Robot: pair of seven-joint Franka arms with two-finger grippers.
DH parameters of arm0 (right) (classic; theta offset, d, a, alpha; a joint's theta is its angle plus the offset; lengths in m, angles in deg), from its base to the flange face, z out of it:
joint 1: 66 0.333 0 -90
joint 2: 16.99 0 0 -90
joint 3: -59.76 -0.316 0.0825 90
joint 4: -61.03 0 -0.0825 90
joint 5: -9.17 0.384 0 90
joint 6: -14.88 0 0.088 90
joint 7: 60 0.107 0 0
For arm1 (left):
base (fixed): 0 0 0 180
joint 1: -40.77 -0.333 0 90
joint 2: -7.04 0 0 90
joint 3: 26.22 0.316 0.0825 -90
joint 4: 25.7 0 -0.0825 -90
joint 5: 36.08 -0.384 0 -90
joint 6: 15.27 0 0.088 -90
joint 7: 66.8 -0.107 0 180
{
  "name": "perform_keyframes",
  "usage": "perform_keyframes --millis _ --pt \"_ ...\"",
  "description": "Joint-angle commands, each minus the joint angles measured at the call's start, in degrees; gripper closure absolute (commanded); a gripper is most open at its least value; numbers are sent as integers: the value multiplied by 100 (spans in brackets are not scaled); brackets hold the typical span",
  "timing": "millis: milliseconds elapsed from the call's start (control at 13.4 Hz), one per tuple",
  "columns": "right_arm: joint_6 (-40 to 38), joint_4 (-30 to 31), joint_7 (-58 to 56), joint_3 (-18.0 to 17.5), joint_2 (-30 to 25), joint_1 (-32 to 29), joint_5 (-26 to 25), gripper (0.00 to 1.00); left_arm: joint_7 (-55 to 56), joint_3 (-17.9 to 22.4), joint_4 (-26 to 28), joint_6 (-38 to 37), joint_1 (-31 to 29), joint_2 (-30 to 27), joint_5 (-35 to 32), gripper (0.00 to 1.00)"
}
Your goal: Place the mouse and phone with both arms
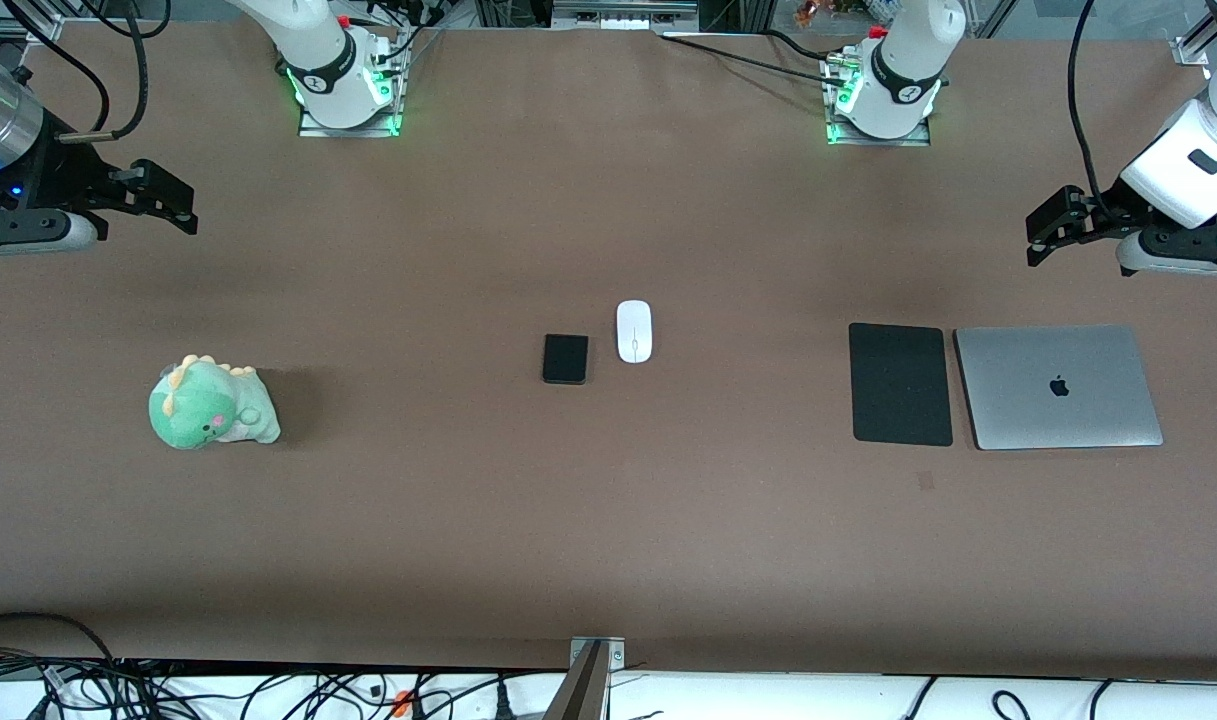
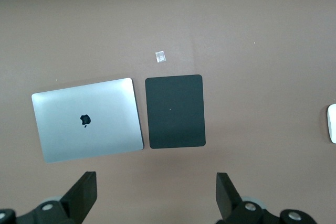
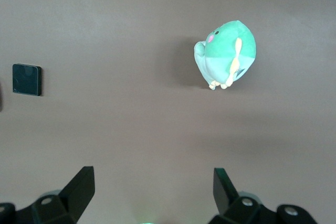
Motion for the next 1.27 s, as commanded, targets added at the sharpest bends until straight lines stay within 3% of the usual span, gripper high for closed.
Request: perform_keyframes --millis 0,373,671,894,1043,1193 --pt "-32 -139 -108 -58 48 -70 -59 0 -94 -27 -192 -231 -26 92 -100 0" --pt "-32 -130 -108 -58 48 -70 -50 0 -67 -36 -175 -827 35 223 -74 0" --pt "-32 -130 -90 -58 48 -79 -42 0 -120 -45 -122 -1638 254 706 -21 0" --pt "-32 -139 -108 -58 48 -79 -33 0 -24 -45 -165 -1350 772 1303 93 0" --pt "-32 -139 -108 -58 48 -79 -15 0 -23 -36 -148 -631 765 1567 828 0" --pt "-32 -139 -108 -58 48 -87 -15 0 -6 -45 -122 11 896 1848 1042 0"
